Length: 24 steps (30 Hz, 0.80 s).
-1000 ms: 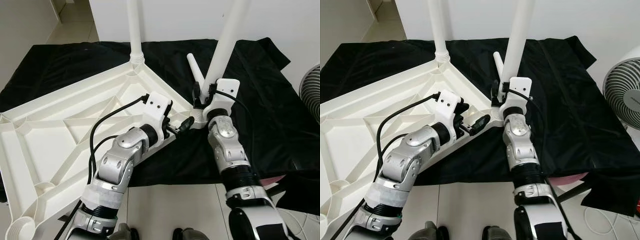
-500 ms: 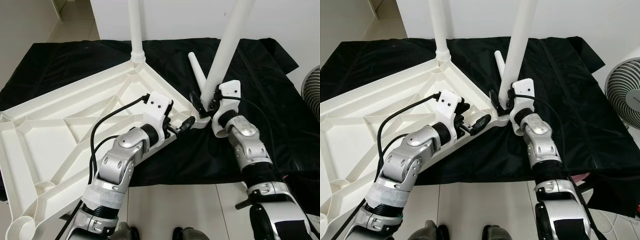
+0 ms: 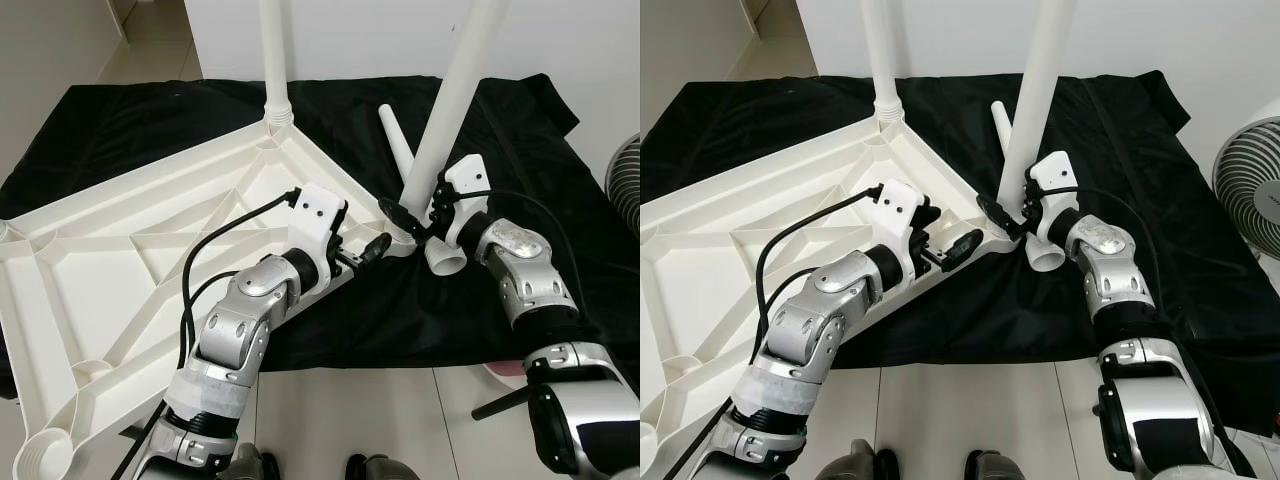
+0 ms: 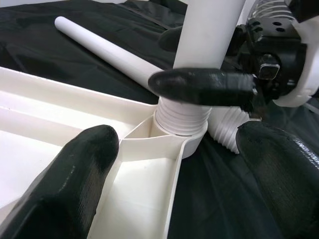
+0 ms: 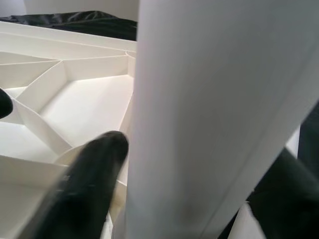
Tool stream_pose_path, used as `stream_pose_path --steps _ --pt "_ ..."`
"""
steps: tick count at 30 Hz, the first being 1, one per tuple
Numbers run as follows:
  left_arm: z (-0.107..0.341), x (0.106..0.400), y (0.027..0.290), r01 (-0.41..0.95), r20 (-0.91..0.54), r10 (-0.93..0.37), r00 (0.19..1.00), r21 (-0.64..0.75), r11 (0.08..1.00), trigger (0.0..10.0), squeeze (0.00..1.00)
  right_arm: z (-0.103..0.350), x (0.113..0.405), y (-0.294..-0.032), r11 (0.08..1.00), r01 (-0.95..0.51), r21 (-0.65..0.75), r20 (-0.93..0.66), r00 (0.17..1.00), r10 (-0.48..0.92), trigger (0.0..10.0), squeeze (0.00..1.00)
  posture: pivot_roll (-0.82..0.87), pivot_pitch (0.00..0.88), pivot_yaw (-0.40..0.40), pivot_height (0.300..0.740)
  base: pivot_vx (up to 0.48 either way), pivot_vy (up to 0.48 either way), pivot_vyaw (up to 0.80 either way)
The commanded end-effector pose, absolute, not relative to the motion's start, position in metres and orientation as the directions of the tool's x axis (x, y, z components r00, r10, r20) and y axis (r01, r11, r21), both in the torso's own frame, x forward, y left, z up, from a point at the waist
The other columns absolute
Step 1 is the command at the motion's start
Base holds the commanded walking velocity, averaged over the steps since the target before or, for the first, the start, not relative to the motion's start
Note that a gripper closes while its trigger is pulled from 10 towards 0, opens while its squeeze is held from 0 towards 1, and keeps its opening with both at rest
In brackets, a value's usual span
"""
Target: Building children table
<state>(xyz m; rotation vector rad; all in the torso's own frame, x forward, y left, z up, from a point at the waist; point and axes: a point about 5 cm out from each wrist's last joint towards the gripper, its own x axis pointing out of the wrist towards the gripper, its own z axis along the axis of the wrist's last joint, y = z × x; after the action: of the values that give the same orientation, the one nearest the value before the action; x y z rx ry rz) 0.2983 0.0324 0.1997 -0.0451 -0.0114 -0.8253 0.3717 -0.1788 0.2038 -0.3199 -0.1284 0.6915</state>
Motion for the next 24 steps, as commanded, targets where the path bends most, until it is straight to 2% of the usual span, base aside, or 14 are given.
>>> stream_pose_path --steps 1,4,10,11,21,24 --pt "0.2 0.301 0.033 0.7 0.018 -0.7 0.714 -0.035 0.713 10.0 0.0 0.202 0.373 -0.179 0.698 -0.627 -0.346 -0.025 0.75 0.661 0.0 0.0 -0.11 0.103 0.032 0.74 0.0 0.0 0.0" --pt "0.201 0.301 0.032 0.704 0.02 -0.704 0.71 -0.03 0.71 10.0 0.0 0.193 0.373 -0.182 0.689 -0.655 -0.311 -0.08 0.74 0.667 0.0 0.0 -0.11 0.095 0.029 0.74 0.0 0.0 0.0" --pt "0.2 0.3 0.032 0.704 0.02 -0.704 0.71 -0.027 0.71 10.0 0.0 0.185 0.372 -0.183 0.698 -0.663 -0.271 -0.09 0.739 0.667 0.0 0.0 -0.11 0.085 0.031 0.74 0.0 0.0 0.0" --pt "0.2 0.3 0.033 0.702 0.019 -0.702 0.712 -0.027 0.711 10.0 0.0 0.183 0.372 -0.184 0.71 -0.652 -0.266 -0.085 0.749 0.657 10.0 0.0 -0.11 0.088 0.032 0.74 0.0 0.0 0.0" --pt "0.199 0.299 0.033 0.698 0.018 -0.697 0.716 -0.033 0.716 10.0 0.0 0.184 0.379 -0.188 0.827 -0.525 -0.202 -0.051 0.849 0.526 10.0 0.0 -0.11 0.095 0.03 0.74 0.0 0.0 0.0" --pt "0.199 0.299 0.033 0.696 0.018 -0.696 0.718 -0.037 0.717 10.0 0.0 0.184 0.384 -0.181 0.899 -0.415 -0.143 -0.029 0.909 0.415 10.0 0.0 -0.11 0.102 0.027 0.74 0.0 0.0 0.0"
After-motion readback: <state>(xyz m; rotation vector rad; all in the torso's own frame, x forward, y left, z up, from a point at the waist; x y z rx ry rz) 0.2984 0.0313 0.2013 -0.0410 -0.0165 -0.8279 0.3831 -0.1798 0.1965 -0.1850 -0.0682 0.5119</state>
